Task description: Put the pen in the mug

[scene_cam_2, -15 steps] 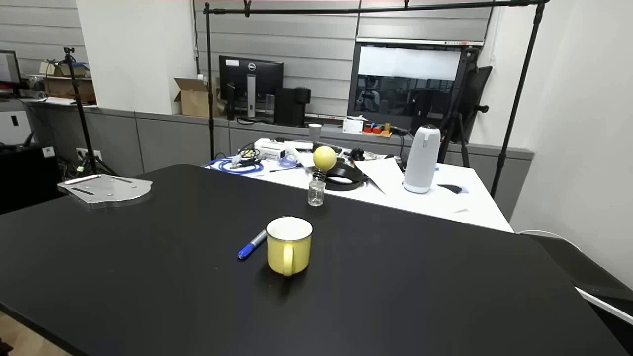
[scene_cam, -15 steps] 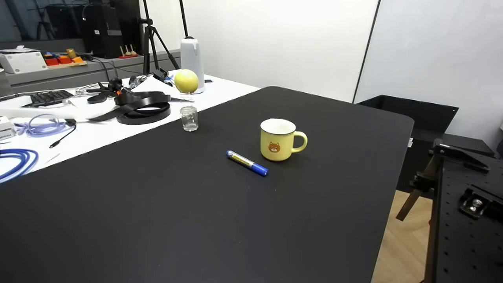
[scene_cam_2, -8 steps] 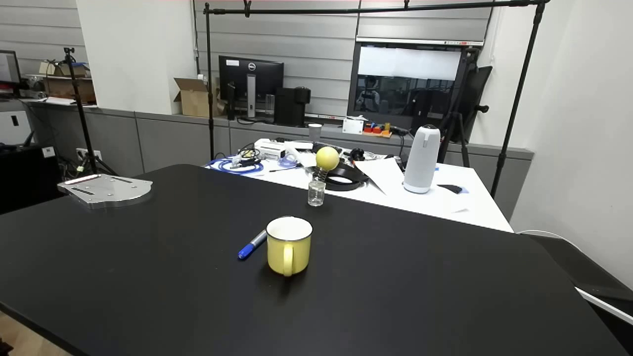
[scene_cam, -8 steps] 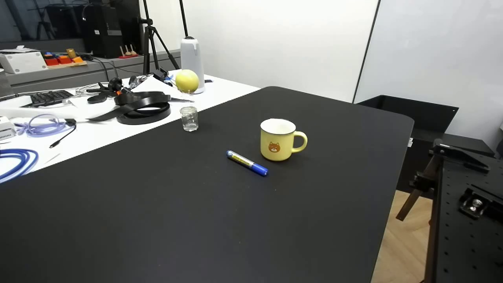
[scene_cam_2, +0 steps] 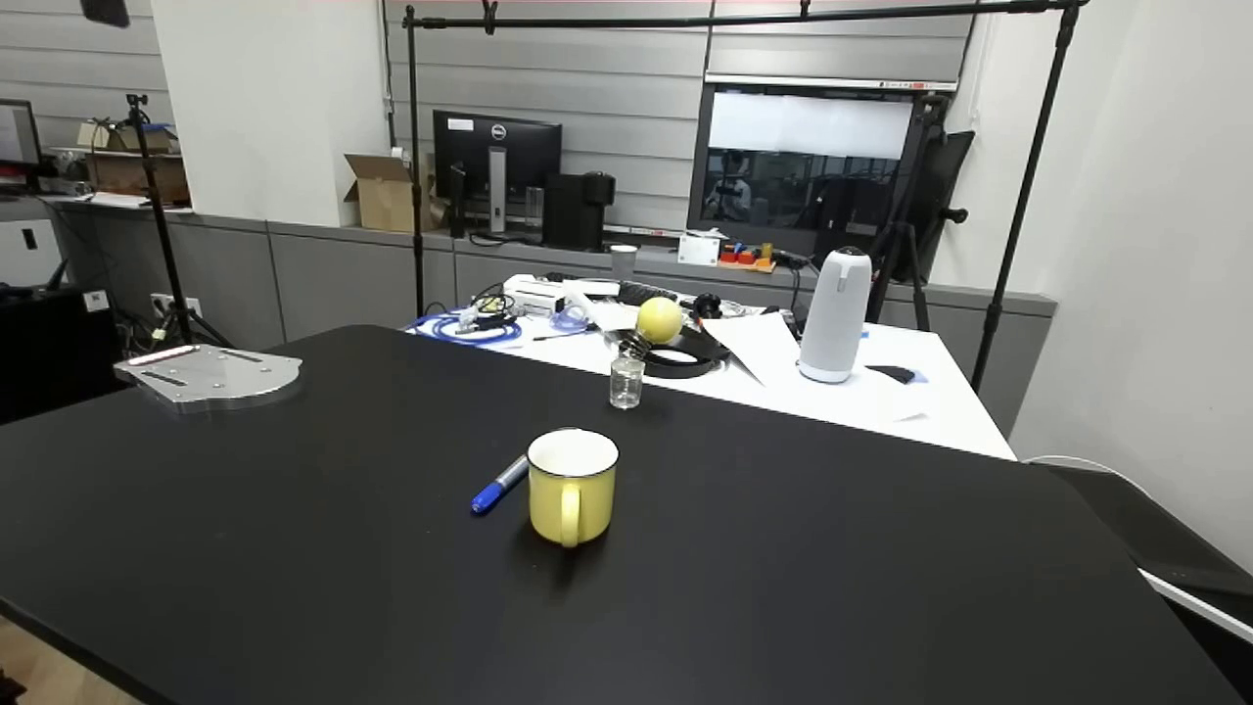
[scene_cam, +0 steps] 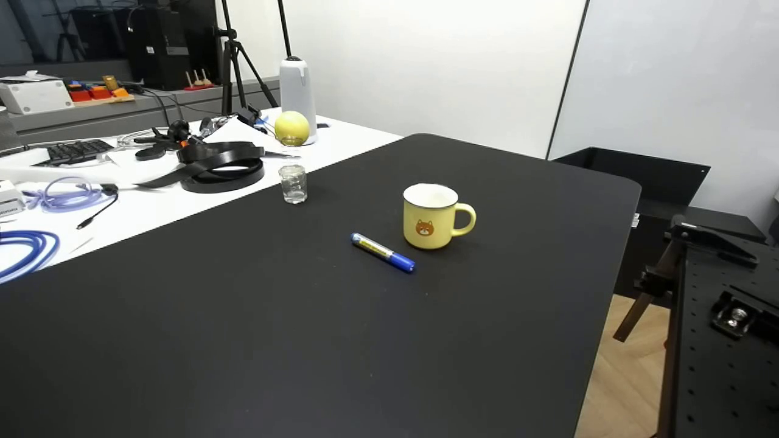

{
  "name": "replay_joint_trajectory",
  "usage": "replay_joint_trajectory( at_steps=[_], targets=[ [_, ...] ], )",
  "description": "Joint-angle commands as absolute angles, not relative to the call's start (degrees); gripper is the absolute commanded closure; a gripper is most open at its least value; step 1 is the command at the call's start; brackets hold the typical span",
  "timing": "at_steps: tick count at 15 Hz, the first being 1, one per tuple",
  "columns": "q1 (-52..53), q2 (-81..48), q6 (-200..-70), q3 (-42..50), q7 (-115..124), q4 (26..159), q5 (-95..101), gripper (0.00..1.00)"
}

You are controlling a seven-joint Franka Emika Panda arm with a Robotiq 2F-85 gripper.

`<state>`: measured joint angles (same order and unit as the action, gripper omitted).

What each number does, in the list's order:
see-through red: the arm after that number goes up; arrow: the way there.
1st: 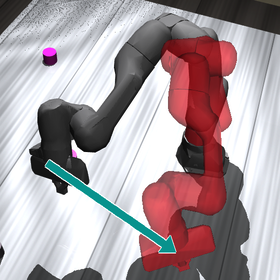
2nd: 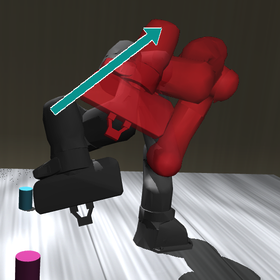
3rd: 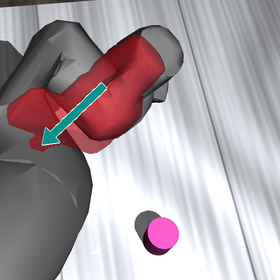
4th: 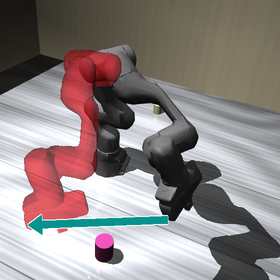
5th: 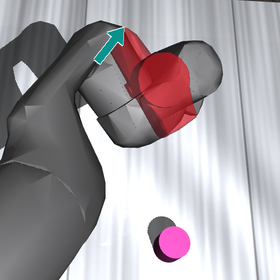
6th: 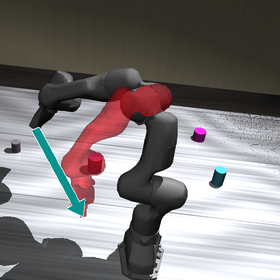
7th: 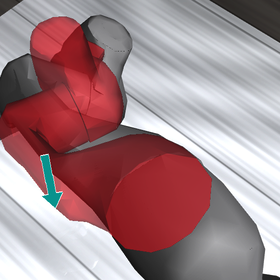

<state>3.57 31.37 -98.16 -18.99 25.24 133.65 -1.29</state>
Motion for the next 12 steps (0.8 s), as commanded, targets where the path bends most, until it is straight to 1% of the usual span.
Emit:
replay_joint_trajectory(
  at_steps=[1, 6, 7, 12],
  targets=[
    [3.04, 25.22, -103.90, -17.64, 23.92, 136.16, 3.94, 0.00],
    [2.19, 16.19, -113.22, -15.52, 25.61, 138.69, 8.97, 0.00],
    [3.66, 18.41, -111.74, -15.19, 24.43, 138.98, 7.59, 0.00],
    [3.40, 14.38, -115.03, -12.67, 20.86, 138.92, 6.74, 0.00]
  ],
)
